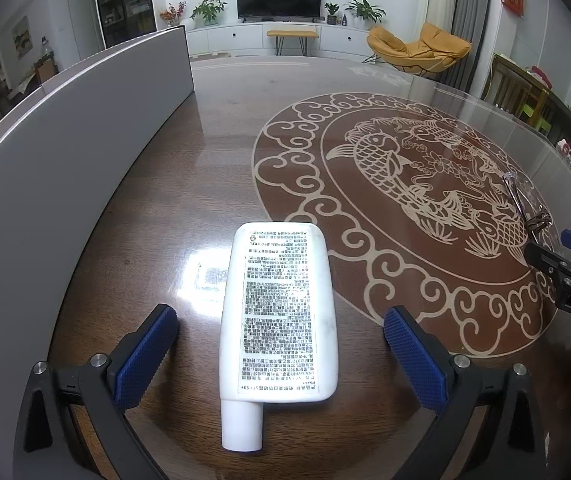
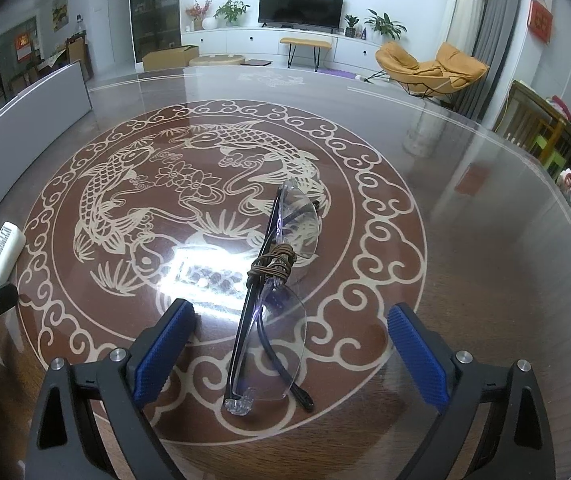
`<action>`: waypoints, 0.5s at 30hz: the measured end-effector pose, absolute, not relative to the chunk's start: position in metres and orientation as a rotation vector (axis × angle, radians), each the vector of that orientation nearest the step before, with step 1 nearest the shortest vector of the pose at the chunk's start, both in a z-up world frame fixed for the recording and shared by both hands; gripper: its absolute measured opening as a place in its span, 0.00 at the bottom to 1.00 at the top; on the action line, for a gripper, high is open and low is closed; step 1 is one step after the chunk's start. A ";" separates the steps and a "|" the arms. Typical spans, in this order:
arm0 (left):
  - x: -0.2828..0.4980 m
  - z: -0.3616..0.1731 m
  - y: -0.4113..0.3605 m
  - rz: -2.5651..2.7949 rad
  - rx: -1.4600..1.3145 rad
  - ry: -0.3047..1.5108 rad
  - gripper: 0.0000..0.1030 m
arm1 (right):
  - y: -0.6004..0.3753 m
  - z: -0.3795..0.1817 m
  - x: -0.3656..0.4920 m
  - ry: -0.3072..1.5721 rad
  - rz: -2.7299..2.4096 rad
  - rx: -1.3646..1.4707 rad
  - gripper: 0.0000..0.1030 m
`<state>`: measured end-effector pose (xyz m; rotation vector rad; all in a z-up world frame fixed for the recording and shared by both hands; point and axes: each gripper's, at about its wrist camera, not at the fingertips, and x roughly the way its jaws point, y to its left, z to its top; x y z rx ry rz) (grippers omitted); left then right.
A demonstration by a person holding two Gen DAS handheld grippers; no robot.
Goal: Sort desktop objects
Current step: 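Lift the bottle and eyeglasses with both grippers and carry them over the bin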
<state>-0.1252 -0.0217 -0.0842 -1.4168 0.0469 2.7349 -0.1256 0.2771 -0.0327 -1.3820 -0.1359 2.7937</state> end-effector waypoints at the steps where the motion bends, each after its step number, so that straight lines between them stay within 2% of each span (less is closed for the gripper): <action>1: -0.126 -0.085 -0.022 2.735 -1.417 0.047 1.00 | 0.277 -0.033 -0.126 -0.133 2.794 -1.383 0.95; 15: -0.126 -0.086 -0.022 2.736 -1.415 0.046 1.00 | 0.281 -0.036 -0.127 -0.104 2.800 -1.393 0.95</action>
